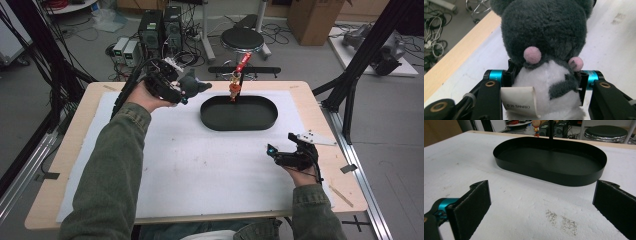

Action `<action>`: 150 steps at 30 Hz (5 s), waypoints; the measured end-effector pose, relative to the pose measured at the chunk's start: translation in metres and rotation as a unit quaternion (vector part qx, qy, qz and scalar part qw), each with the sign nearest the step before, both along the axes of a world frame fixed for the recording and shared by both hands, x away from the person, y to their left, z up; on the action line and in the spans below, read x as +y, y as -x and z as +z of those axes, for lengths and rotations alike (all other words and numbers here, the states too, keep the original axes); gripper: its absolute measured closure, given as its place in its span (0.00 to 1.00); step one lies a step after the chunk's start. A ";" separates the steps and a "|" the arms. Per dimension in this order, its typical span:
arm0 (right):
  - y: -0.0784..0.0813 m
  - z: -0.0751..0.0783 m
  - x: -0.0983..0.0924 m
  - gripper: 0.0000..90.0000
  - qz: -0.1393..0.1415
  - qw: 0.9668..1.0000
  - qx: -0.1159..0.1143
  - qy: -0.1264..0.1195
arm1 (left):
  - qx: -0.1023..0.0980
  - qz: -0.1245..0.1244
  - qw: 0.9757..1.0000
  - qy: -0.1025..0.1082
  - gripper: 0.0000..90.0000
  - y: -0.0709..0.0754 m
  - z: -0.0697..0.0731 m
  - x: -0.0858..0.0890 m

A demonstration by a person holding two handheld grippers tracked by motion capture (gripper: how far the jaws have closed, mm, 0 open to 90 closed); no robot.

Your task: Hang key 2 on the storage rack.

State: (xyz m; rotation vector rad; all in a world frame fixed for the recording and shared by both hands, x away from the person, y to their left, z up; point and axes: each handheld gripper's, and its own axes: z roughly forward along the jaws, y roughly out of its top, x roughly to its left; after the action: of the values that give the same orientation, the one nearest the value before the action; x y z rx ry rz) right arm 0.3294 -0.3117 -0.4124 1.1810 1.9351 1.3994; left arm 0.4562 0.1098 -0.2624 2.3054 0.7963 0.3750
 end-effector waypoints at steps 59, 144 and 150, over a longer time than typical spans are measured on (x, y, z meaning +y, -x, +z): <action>0.004 0.000 -0.001 0.01 -0.005 1.000 0.004 0.016 | 0.014 -0.017 0.999 0.047 0.02 -0.053 -0.018 -0.002; 0.006 0.000 -0.002 0.01 -0.018 1.000 0.006 0.022 | -0.119 0.154 0.963 0.187 0.02 0.148 -0.136 0.167; 0.006 0.000 -0.005 0.01 -0.019 1.000 0.004 0.020 | -0.128 0.163 0.957 0.204 0.02 0.166 -0.146 0.180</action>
State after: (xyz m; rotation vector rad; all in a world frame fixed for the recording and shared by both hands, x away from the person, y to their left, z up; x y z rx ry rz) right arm 0.3233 -0.3164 -0.4120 1.2007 1.9274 1.3318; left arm 0.2899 0.2895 -0.4084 1.7037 1.0152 0.5819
